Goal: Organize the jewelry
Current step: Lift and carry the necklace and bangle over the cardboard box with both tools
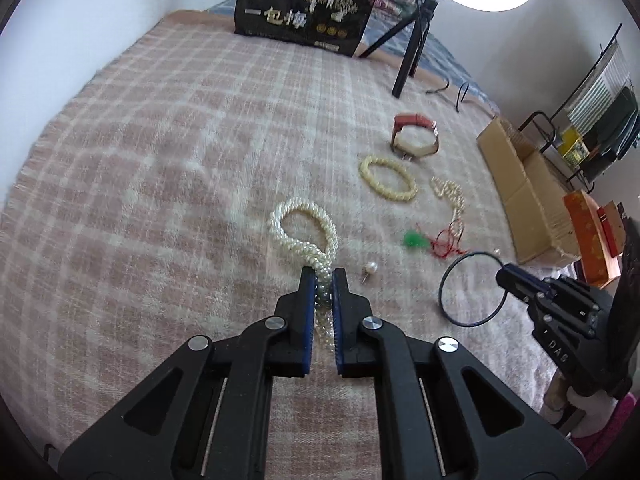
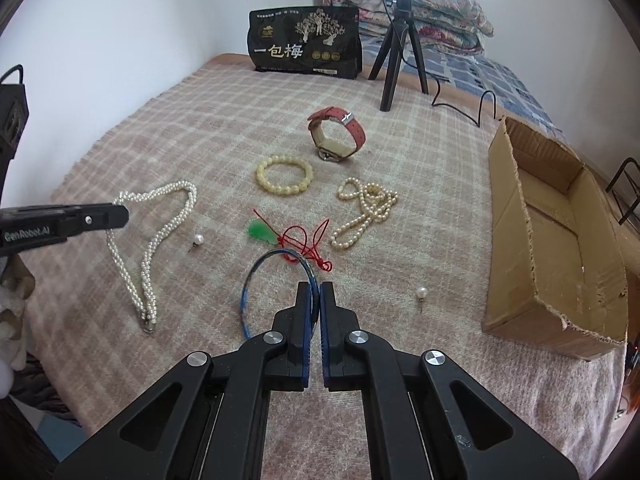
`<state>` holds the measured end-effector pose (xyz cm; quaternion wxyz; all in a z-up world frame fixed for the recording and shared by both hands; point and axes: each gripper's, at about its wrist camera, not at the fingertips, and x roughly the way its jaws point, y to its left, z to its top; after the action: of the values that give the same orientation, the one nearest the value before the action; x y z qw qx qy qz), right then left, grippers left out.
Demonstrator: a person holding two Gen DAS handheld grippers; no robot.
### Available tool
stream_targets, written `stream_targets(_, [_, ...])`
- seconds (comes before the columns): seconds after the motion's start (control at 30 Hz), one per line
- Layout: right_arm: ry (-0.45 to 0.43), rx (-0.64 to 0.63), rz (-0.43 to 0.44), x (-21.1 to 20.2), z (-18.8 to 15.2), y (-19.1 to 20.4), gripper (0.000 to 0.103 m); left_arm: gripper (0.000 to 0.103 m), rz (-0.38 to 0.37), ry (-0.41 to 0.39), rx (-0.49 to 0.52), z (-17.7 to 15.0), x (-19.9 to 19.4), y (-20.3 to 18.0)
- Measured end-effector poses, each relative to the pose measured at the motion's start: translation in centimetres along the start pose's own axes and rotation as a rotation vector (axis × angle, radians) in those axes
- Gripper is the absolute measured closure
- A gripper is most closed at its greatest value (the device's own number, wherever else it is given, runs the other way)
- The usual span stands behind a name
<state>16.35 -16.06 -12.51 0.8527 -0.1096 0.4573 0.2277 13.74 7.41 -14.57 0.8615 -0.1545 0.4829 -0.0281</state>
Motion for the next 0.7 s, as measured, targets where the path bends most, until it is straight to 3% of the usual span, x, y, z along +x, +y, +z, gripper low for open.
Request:
stream_targets(0.17, [-0.054, -0.045, -0.035, -1.6, 0.7, 0.7, 0.101, 0.097, -0.065, -0.090, -0.006, 1.5, -3.3, -0.9])
stream_targets(0.4, [-0.114, -0.082, -0.053, -3.6, 1.6, 1.0, 0.101, 0.097, -0.089, -0.225, 0.045, 3.0, -7.7, -2.8])
stream_targets(0.7, [-0.192, -0.054, -0.074, -6.6, 2.6, -0.5, 0.101, 0.097, -0.130, -0.301, 0.118, 4.3, -10.8, -5.4])
